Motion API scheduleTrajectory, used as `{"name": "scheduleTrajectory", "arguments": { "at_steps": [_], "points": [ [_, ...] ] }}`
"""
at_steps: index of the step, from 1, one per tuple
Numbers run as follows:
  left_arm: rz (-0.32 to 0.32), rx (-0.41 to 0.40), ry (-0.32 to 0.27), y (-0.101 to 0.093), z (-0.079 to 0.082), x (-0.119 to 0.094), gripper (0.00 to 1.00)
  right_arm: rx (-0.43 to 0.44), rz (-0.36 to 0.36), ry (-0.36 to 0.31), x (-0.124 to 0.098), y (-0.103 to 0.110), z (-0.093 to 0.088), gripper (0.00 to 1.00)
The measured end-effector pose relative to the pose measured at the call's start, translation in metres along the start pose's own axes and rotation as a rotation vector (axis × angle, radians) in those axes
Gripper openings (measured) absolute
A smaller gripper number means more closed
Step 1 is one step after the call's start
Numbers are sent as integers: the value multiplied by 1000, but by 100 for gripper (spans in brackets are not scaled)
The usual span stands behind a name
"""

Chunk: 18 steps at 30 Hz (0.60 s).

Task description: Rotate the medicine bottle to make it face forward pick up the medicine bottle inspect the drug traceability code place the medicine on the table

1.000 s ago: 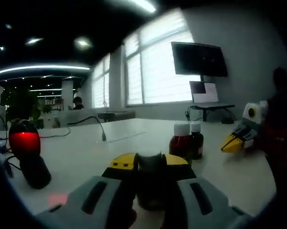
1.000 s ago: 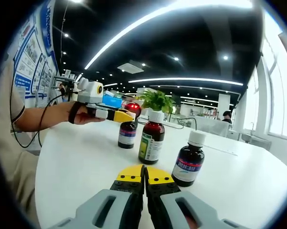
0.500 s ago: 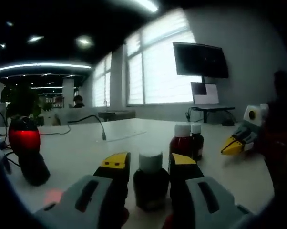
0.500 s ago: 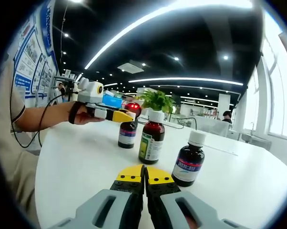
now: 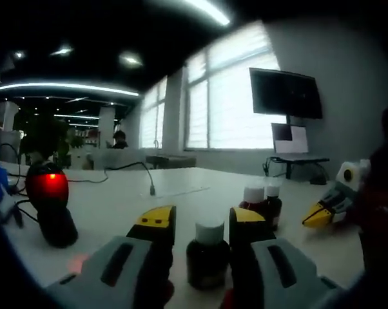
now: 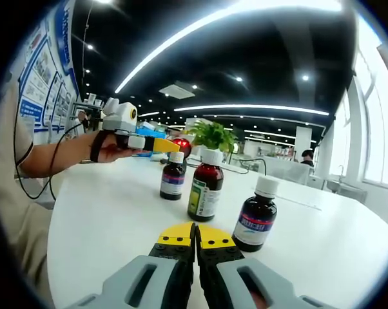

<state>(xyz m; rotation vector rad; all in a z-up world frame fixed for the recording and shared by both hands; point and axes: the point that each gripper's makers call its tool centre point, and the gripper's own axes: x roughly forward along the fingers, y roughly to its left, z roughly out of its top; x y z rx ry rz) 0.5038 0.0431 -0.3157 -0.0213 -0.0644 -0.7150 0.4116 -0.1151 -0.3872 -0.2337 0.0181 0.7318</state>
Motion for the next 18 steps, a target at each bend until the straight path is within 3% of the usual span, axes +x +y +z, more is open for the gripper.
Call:
{"name": "scheduleTrajectory", "arguments": {
  "at_steps": [18],
  "points": [
    [147, 140, -50, -5, 26, -32, 9, 4, -5, -1, -1, -2, 0, 0]
  ]
}}
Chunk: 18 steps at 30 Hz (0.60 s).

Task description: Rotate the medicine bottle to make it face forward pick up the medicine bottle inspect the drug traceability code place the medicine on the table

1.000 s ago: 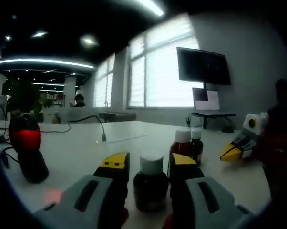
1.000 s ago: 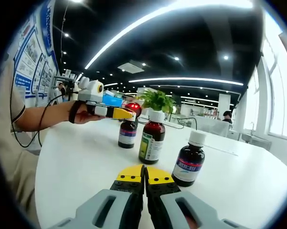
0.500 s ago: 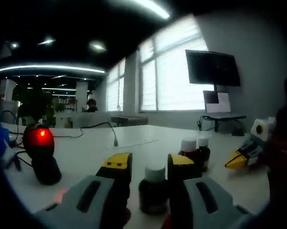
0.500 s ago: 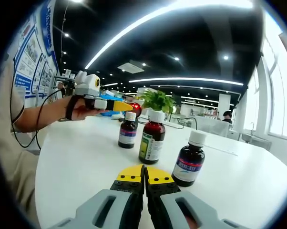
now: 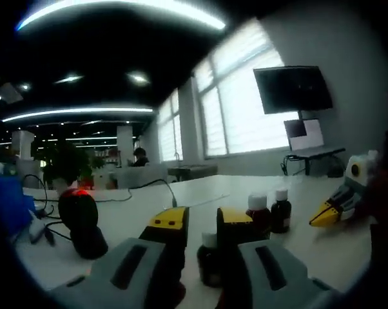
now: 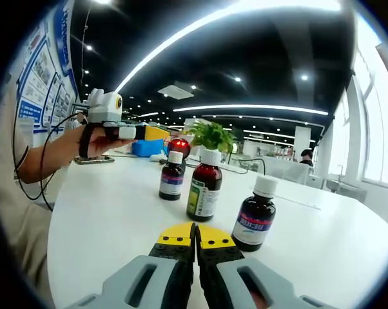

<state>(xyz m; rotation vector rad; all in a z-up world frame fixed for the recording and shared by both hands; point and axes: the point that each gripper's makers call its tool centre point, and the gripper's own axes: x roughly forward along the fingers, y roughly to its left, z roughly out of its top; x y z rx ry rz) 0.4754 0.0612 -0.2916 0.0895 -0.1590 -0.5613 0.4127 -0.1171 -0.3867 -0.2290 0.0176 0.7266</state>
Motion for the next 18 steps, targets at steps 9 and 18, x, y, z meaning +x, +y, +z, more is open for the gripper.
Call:
{"name": "scheduleTrajectory", "arguments": {
  "at_steps": [9, 18],
  "points": [
    [30, 23, 1, 0, 1, -19, 0, -1, -1, 1, 0, 0, 0, 0],
    [24, -3, 31, -4, -21, -36, 0, 6, -4, 0, 0, -1, 0, 0]
  ]
}}
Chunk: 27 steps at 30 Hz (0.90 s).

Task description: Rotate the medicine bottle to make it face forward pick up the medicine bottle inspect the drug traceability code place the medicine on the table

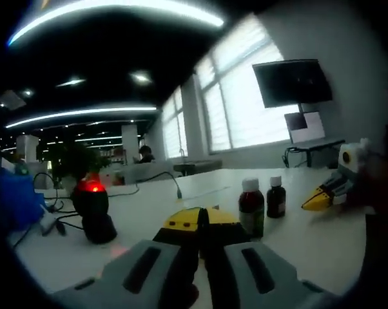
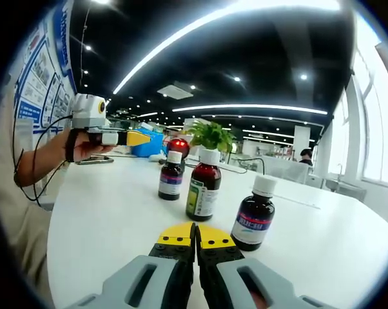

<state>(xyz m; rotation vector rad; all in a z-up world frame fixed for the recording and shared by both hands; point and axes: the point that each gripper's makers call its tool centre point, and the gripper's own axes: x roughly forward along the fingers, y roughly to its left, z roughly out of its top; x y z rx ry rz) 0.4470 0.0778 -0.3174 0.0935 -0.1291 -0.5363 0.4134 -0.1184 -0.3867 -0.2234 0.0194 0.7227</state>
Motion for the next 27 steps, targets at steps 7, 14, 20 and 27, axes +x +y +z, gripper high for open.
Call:
{"name": "scheduleTrajectory", "arguments": {
  "at_steps": [7, 14, 20, 27],
  "points": [
    [4, -35, 18, -5, -9, -9, 0, 0, -2, 3, 0, 0, -1, 0],
    [-7, -84, 52, -18, -22, -14, 0, 3, -5, 2, -1, -1, -1, 0],
    [-18, -71, 98, -27, -40, -17, 0, 6, -8, 3, -1, -1, -1, 0],
    [-20, -98, 110, -27, -44, -24, 0, 9, -11, 6, -1, -2, -1, 0]
  ]
}}
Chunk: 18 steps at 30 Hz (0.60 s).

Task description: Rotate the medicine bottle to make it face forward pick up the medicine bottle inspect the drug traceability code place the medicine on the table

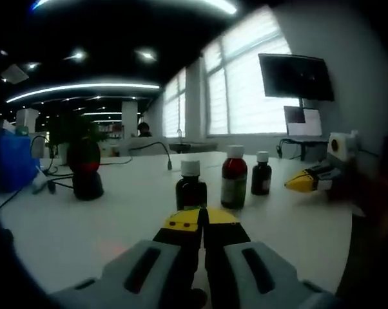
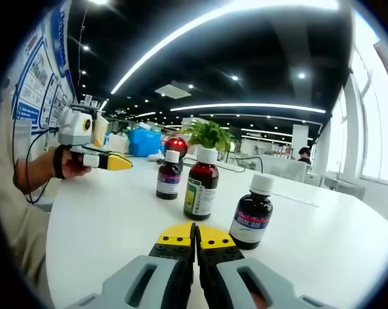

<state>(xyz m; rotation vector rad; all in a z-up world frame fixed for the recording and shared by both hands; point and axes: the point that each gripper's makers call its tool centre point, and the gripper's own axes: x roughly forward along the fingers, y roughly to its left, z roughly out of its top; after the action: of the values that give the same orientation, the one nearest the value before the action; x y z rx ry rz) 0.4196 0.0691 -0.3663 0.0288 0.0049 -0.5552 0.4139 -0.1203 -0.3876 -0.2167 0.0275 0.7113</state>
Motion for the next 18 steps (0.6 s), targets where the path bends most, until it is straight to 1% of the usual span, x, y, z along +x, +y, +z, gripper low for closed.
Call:
{"name": "scheduleTrajectory", "arguments": {
  "at_steps": [3, 6, 7, 8, 9, 12, 14, 16, 17, 18],
  "points": [
    [-2, 15, -1, -1, 0, -2, 0, -1, -5, 3, 0, -1, -1, 0],
    [-5, -1, 1, 0, -1, -3, 0, 2, -5, 2, 0, 0, 0, 0],
    [-17, -11, -1, 0, -2, -3, 0, 0, -5, 3, 0, 0, -1, 0],
    [-39, -44, -3, -3, -3, -3, 0, -3, -5, 4, 0, 0, -1, 0],
    [-47, -57, -1, -1, -4, -3, 0, -5, -6, 5, 0, 0, -1, 0],
    [-37, -73, -15, 7, -4, -2, 0, -1, -7, 2, 0, 0, 0, 0],
    [-34, -92, -14, 10, -5, -1, 0, -1, -7, 2, 0, 0, 0, 0],
    [-42, -91, -11, 8, -6, -1, 0, -2, -8, 4, 0, 0, -1, 0],
    [-46, -75, -5, 7, -8, -1, 0, -4, -8, 5, 0, 1, -1, 0],
    [-57, -31, -9, 6, -8, 0, 0, -4, -9, 6, 0, 1, -1, 0]
  ]
}}
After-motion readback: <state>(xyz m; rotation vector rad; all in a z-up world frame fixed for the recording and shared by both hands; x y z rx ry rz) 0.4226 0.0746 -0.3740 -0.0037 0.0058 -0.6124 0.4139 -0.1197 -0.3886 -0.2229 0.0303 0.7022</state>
